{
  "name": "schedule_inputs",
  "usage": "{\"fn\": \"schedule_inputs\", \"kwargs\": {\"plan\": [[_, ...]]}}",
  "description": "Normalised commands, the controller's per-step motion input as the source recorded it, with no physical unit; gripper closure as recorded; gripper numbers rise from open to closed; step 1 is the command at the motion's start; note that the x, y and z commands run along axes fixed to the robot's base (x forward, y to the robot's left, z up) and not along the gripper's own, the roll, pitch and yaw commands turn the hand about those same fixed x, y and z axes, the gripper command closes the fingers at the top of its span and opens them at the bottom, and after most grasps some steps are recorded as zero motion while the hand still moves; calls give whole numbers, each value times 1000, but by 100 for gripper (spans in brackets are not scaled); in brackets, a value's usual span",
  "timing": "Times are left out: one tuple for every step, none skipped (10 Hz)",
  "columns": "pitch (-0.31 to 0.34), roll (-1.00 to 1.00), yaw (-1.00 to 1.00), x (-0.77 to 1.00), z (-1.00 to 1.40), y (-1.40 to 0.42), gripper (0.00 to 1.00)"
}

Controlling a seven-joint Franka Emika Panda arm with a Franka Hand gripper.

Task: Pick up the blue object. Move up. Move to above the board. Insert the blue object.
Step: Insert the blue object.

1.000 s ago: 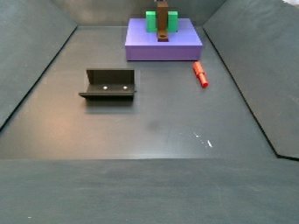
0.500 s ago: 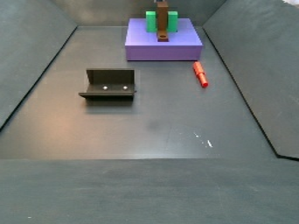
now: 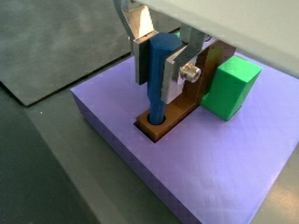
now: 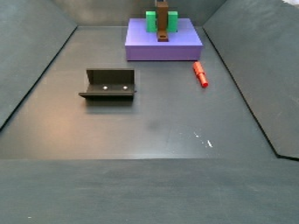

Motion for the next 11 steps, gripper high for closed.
{"fn": "schedule_inputs", "kwargs": {"plan": [[-13,41,97,0,-206,-54,100],[-11,47,100,3,-211,-54,100],[-23,56,94,83,-234,-71,100],[-19,41,43,163,-220,-106,100],[-4,50,20,200,-194,-111,100],[0,63,0,263,-137,-120,100],[0,71,3,257,-157,-100,100],[0,76,14,206,-186,-66,100],[-3,96,11,114,-254,0,100],[-3,130,0,0,-277,0,100],[-1,156,0,0,-289,0,100]]}}
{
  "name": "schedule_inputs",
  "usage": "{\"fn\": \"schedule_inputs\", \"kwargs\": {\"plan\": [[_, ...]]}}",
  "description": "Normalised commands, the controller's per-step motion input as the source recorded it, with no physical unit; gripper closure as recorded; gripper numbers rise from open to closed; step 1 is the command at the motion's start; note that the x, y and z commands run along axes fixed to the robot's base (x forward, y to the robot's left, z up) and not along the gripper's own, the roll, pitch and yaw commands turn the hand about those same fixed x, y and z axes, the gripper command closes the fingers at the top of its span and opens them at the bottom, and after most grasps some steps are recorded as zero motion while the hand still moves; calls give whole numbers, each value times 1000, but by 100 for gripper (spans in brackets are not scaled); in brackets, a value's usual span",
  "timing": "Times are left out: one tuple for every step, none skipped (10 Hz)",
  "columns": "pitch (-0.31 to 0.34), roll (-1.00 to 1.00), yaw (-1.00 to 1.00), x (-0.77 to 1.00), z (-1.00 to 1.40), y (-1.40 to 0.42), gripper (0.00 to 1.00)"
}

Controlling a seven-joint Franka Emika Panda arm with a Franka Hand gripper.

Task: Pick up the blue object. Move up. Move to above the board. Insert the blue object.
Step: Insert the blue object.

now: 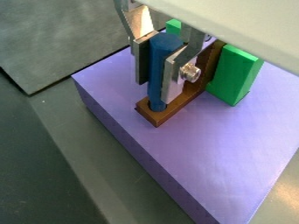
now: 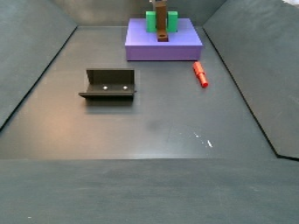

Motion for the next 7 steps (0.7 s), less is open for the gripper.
{"fn": "schedule_inputs", "kwargs": {"plan": [[-13,174,0,0,-320,0,100],[-50,161,0,-6,-403,0,100],[-114,166,0,-86,-531,0,100],[-96,200,0,-57,-503,29,100],[-11,246,-83,-37,-357,183,100],[0,241,-129,-20,-257,194,100],[0,157,-57,0,-277,17,100]]}}
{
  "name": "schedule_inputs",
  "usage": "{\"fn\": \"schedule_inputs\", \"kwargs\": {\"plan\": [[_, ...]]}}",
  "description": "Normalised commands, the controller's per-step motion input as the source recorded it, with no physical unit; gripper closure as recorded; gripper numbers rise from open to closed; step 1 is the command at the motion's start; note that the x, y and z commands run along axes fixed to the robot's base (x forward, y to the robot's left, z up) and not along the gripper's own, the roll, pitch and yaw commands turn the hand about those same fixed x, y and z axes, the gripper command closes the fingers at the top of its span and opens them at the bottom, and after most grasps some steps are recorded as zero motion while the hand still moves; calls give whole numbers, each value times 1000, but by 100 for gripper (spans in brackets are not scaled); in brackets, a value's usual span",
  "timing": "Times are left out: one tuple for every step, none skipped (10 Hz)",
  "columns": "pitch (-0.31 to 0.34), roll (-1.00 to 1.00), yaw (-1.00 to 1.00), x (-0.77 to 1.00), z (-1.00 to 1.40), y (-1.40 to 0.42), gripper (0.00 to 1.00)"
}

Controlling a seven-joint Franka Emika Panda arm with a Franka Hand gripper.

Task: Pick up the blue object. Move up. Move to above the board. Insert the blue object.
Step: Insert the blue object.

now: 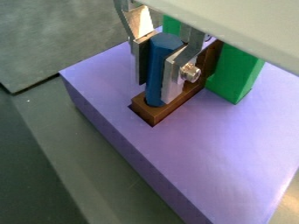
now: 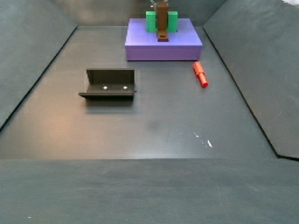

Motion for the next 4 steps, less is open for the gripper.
{"fn": "schedule_inputs", "kwargs": {"plan": [[-70,0,-3,-23,-417,0,100],[-44,0,0,0,-271,0,100],[0,31,0,0,0,-69,100],[0,0,0,0,0,0,100]]}}
